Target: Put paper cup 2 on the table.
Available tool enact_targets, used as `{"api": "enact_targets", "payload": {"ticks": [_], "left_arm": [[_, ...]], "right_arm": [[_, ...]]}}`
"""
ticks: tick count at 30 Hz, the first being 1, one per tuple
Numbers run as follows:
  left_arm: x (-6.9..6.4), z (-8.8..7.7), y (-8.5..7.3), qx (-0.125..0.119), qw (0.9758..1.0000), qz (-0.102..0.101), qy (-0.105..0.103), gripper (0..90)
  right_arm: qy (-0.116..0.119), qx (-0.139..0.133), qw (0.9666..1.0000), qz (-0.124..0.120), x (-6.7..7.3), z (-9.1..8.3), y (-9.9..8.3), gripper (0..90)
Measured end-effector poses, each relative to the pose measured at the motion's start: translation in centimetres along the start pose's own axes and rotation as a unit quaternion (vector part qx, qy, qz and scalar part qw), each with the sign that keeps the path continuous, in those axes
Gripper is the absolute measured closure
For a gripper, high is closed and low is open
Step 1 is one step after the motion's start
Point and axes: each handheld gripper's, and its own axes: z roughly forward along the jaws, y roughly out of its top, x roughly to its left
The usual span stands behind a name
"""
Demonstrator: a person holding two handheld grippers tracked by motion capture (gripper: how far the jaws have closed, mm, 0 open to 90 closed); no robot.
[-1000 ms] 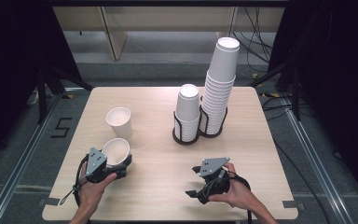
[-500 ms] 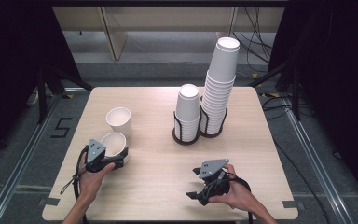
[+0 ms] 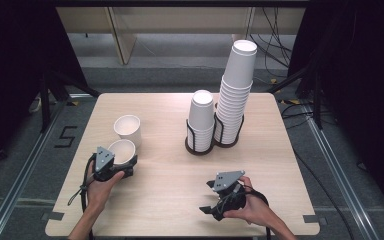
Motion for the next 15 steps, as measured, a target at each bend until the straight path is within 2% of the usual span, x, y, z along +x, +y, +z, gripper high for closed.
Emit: {"api": "enact_targets", "payload": {"ticks": [5,9,15], "left_arm": [[0.36,0.1,0.08,0.001,1.0,-0.001,0.006,11.3],[0.65,0.17,0.5,-0.008,0.9999,-0.004,0.008,11.3],[0.76,0.43,0.66,-0.007,0.9999,-0.002,0.009,11.3]], "right_arm": [[0.003,0.001,1.0,-0.001,0.01,0.07,0.0,16.2],[-0.001,0.0,1.0,-0.005,0.0,0.08,-0.02,16.2],[0.002,0.002,1.0,0.001,0.01,0.1,-0.05,16.3]]}}
